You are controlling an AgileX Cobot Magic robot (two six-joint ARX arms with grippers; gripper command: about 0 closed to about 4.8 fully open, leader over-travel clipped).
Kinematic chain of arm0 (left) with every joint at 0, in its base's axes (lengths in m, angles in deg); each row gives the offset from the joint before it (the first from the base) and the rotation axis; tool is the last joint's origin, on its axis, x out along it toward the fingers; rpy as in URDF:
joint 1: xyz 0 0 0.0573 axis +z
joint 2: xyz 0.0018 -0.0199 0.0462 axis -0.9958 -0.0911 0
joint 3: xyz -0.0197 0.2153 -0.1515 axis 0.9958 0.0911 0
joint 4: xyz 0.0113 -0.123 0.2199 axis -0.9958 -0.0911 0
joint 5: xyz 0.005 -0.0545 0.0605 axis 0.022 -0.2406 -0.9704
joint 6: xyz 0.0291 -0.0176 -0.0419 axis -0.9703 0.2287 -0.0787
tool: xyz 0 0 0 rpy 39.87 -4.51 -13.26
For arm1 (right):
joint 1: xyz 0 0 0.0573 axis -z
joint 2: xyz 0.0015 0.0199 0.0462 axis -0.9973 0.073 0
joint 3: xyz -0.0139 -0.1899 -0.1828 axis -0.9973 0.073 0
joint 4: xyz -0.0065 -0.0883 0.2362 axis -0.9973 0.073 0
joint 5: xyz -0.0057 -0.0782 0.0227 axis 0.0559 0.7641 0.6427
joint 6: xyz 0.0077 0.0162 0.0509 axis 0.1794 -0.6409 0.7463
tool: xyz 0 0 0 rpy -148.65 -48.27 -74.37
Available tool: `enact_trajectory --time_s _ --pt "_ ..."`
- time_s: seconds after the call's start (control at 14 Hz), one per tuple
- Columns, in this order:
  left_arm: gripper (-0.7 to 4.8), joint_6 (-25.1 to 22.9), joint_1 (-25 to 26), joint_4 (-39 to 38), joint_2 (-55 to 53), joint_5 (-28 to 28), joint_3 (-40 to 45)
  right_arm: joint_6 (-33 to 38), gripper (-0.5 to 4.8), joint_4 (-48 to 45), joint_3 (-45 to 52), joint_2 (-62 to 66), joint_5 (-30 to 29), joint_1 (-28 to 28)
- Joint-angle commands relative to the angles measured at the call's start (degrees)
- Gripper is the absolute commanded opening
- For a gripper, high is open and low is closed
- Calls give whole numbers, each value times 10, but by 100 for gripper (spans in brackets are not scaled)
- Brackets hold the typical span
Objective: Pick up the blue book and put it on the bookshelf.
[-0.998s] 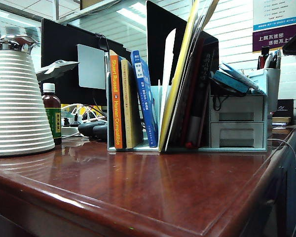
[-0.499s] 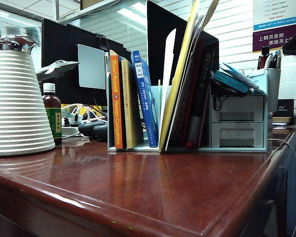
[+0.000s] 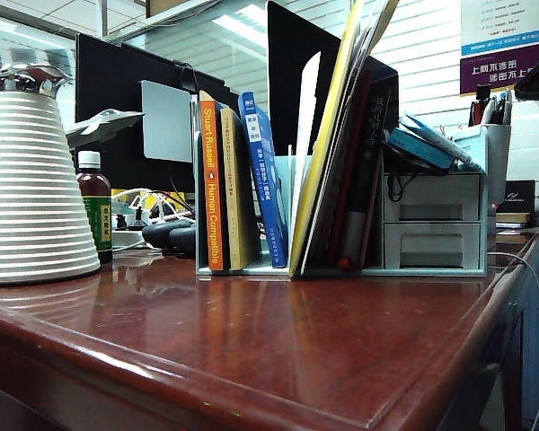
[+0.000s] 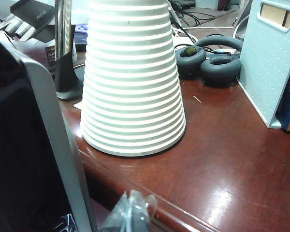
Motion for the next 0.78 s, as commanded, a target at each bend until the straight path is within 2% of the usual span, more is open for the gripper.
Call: enact_trajectory --time_s 0.07,0.14,0.21,0.29,0.36,0.43,0.5,0.64,0.78 --pt "-5 2 0 1 0 2 0 2 86 -9 11 -21 6 40" --pt "-5 2 0 1 0 2 0 3 86 -9 53 -81 -32 140" --pt "-5 2 0 1 0 2 0 3 86 -8 78 -139 -140 214" --pt "-5 2 0 0 0 2 0 2 86 17 80 -170 -201 257" --pt "-5 2 0 0 0 2 0 2 86 40 80 -191 -225 287" --pt "-5 2 0 0 0 2 0 2 86 67 80 -207 -233 324" --pt "-5 2 0 -1 -1 2 0 3 86 96 80 -208 -171 354" --pt "-5 2 0 -1 -1 2 0 2 86 97 80 -208 -137 353" --pt "-5 2 0 -1 -1 2 0 2 86 98 80 -208 -137 353"
